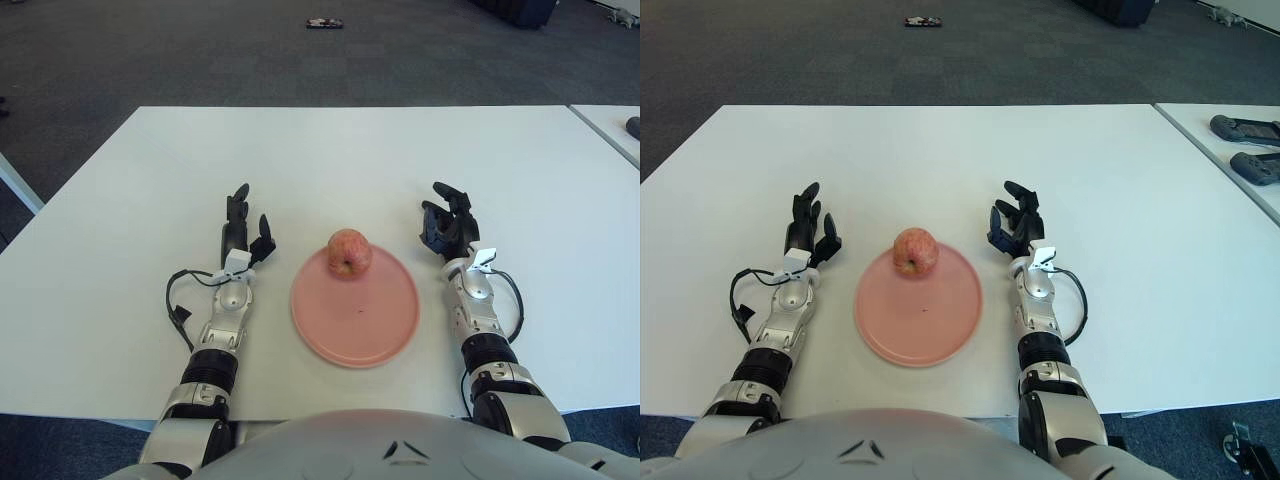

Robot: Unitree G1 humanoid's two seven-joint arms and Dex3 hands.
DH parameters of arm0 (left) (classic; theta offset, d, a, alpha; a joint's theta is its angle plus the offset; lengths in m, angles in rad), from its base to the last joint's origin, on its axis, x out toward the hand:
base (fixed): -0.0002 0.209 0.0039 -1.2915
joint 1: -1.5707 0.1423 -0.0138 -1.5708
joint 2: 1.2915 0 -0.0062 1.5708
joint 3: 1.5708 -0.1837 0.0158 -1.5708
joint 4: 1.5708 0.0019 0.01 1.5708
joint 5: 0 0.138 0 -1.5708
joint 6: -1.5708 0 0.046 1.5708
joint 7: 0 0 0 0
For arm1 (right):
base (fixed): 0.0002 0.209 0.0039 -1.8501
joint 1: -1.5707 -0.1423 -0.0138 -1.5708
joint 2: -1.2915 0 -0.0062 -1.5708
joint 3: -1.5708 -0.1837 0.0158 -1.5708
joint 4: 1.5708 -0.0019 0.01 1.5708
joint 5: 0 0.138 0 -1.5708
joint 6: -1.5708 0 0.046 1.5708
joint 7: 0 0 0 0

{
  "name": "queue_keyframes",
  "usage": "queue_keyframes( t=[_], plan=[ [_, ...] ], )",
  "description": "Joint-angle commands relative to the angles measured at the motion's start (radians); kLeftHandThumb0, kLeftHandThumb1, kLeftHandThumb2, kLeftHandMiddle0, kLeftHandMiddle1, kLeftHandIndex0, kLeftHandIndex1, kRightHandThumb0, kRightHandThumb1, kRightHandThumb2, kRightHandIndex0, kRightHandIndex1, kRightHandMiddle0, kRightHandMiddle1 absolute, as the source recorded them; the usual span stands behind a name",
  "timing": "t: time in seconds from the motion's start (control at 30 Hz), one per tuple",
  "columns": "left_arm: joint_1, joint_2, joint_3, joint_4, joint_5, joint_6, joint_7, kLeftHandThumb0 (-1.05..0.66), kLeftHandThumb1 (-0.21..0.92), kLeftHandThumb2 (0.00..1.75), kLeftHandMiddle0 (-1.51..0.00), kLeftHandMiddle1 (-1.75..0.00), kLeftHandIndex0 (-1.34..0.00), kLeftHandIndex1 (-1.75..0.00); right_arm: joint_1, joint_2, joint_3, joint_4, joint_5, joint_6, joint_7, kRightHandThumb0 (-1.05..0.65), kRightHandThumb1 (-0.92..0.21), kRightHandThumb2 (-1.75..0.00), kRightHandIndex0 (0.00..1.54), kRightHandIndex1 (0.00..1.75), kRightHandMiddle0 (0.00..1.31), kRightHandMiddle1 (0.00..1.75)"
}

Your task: Put the apple into the plate.

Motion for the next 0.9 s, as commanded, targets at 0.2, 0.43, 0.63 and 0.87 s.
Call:
queue_keyframes(
  t=[0.2,0.43,0.63,0.87],
  plan=[
    [-0.004,0.006,-0.002,0.014,0.008,0.01,0.0,-0.83,0.92,0.91,-0.23,-0.17,0.0,-0.57,0.026,0.017,-0.001,0.034,0.014,0.055,0.011,-0.38,-0.58,-0.96,0.13,0.82,0.0,0.9],
    [-0.004,0.005,-0.001,0.015,0.005,0.01,-0.003,-0.82,0.92,0.91,-0.23,-0.17,0.0,-0.57,0.026,0.017,-0.001,0.035,0.011,0.053,0.006,-0.38,-0.58,-0.96,0.13,0.83,0.0,0.91],
    [-0.002,0.006,-0.001,0.012,0.004,0.009,-0.005,-0.83,0.92,0.91,-0.23,-0.17,0.0,-0.57,0.028,0.019,0.001,0.032,0.008,0.054,0.003,-0.39,-0.58,-0.96,0.12,0.83,0.0,0.92],
    [-0.001,0.007,-0.002,0.011,0.006,0.009,-0.004,-0.84,0.92,0.91,-0.22,-0.16,0.0,-0.56,0.029,0.02,0.001,0.028,0.008,0.056,0.002,-0.4,-0.58,-0.96,0.12,0.83,0.0,0.9]
  ],
)
